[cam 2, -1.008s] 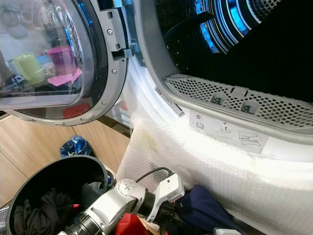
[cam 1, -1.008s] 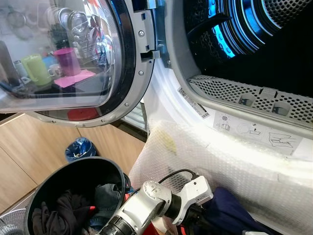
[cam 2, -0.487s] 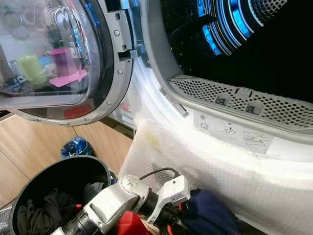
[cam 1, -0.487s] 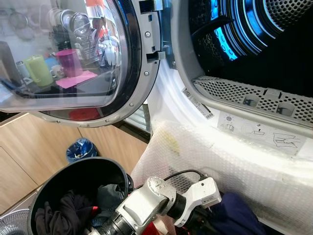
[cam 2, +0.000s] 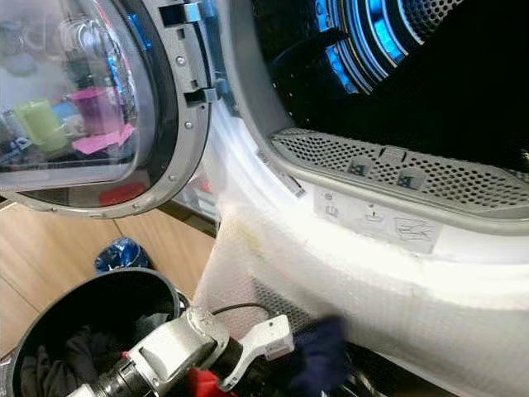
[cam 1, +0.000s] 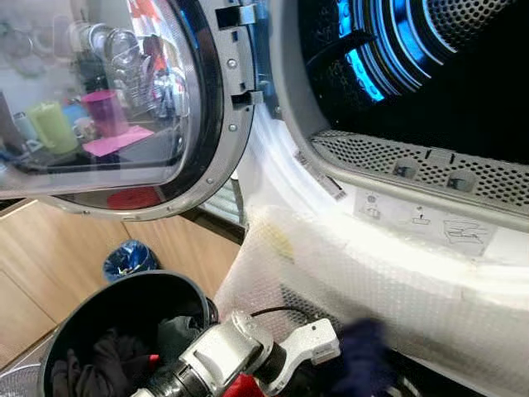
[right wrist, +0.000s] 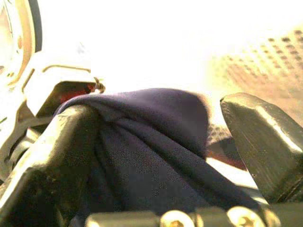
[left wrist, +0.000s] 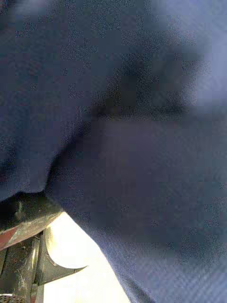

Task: Clothes washing

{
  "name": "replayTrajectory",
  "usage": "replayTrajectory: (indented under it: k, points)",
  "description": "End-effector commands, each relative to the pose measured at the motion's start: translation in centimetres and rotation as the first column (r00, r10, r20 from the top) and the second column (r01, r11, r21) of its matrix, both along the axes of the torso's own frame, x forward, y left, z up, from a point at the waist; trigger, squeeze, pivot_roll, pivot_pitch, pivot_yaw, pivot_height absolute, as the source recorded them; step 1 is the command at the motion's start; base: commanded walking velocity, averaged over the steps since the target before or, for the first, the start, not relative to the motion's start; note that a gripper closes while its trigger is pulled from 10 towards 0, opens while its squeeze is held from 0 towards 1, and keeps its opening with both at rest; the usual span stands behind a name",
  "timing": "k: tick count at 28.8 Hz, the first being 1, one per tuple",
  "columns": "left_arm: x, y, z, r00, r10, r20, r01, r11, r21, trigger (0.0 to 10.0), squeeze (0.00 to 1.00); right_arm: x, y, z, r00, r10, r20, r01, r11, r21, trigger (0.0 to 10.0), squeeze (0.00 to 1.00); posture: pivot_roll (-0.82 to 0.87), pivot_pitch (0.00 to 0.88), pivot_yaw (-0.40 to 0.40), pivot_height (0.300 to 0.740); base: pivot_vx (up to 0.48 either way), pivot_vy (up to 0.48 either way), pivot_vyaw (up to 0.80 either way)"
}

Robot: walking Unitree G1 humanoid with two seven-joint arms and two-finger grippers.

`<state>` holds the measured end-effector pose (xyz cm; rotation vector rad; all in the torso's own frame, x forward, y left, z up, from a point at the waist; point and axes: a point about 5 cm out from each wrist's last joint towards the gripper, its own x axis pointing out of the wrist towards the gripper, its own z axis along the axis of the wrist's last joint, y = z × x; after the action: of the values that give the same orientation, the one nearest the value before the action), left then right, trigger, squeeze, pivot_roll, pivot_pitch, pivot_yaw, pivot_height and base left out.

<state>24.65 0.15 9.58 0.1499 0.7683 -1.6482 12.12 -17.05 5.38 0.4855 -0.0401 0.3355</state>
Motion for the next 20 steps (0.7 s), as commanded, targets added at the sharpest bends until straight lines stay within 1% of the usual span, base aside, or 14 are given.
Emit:
replayTrajectory:
  k: [1,2,3,4,5,6,7,8,10,11,12,14,17,20]
  points:
    - [0.1,0.1,0.3,1.0,-0.006,0.002,0.006,1.0,0.004,0.0,0.0,0.0,0.4,0.0,1.0,0.01,0.005,-0.01,1.0,-0.005,10.0,0.0,-0.04,0.0,0.153,0.74,0.0,0.0,0.0]
    - [0.1,0.1,0.3,1.0,-0.009,0.003,0.009,1.0,0.006,0.0,0.0,0.1,1.0,0.1,0.998,0.065,0.004,-0.065,0.998,-0.011,10.0,0.0,-0.04,0.0,0.153,0.74,0.0,0.0,0.0]
    - [0.1,0.1,0.3,1.0,-0.009,0.003,0.009,1.0,0.006,0.0,0.0,0.1,1.0,0.1,0.998,0.065,0.004,-0.065,0.998,-0.011,10.0,0.0,-0.04,0.0,0.153,0.74,0.0,0.0,0.0]
    - [0.1,0.1,0.3,1.0,-0.01,0.007,0.01,1.0,0.005,0.0,0.0,0.1,1.4,-0.1,0.994,0.108,-0.01,-0.109,0.994,-0.026,10.0,0.0,-0.04,0.0,0.154,0.74,0.0,0.0,0.0]
    - [0.1,0.1,0.4,1.0,-0.007,0.013,0.007,1.0,0.003,0.0,0.0,0.0,1.6,-0.5,0.988,0.144,-0.048,-0.147,0.987,-0.063,10.0,0.0,-0.04,0.0,0.153,0.74,0.0,0.0,0.0]
    - [0.1,0.1,0.4,1.0,-0.007,0.013,0.007,1.0,0.003,0.0,0.0,0.0,1.6,-0.5,0.988,0.144,-0.048,-0.147,0.987,-0.063,10.0,0.0,-0.04,0.0,0.153,0.74,0.0,0.0,0.0]
    - [0.2,0.1,0.4,1.0,-0.003,0.018,0.003,1.0,0.001,0.0,0.0,-0.1,1.7,-1.1,0.982,0.167,-0.09,-0.176,0.978,-0.109,10.0,0.0,-0.04,0.0,0.153,0.74,0.0,0.0,0.0]
    - [0.2,0.1,0.4,1.0,0.0,0.022,0.0,1.0,-0.003,0.0,0.0,-0.2,1.6,-1.6,0.978,0.169,-0.123,-0.186,0.973,-0.134,10.0,0.0,-0.04,0.0,0.151,0.74,0.0,0.0,0.0]
    - [0.3,0.0,0.5,1.0,0.007,0.026,-0.007,1.0,-0.012,0.0,0.0,-0.5,1.2,-2.5,0.969,0.16,-0.189,-0.196,0.962,-0.189,10.0,0.0,-0.04,0.0,0.151,0.74,0.0,0.0,0.0]
    - [0.3,0.0,0.6,1.0,0.008,0.027,-0.007,1.0,-0.016,0.0,0.0,-0.7,0.7,-3.4,0.959,0.137,-0.249,-0.198,0.951,-0.239,10.0,0.0,-0.04,0.0,0.15,0.74,0.0,0.0,0.0]
    - [0.3,0.1,0.7,1.0,0.008,0.028,-0.007,1.0,-0.018,0.0,0.0,-0.9,0.2,-4.0,0.951,0.119,-0.286,-0.2,0.941,-0.272,10.0,0.0,-0.04,0.0,0.149,0.74,0.0,0.0,0.0]
    - [0.6,0.4,0.9,0.999,0.011,0.039,-0.011,1.0,-0.021,0.0,0.0,-2.0,-1.1,-5.2,0.925,0.086,-0.371,-0.218,0.918,-0.331,10.0,0.0,-0.04,0.002,0.148,0.74,0.0,0.0,0.0]
    - [0.9,0.8,1.1,0.998,0.017,0.054,-0.016,1.0,-0.019,0.0,0.0,-2.7,-1.7,-5.4,0.913,0.08,-0.401,-0.235,0.905,-0.355,10.0,0.0,-0.04,0.002,0.146,0.74,0.0,0.0,0.0]
    - [1.3,1.4,1.1,0.997,0.025,0.076,-0.024,1.0,-0.006,0.0,0.0,-3.2,-2.5,-5.3,0.912,0.052,-0.407,-0.222,0.897,-0.382,10.0,0.0,-0.03,0.005,0.144,0.74,0.0,0.0,0.0]
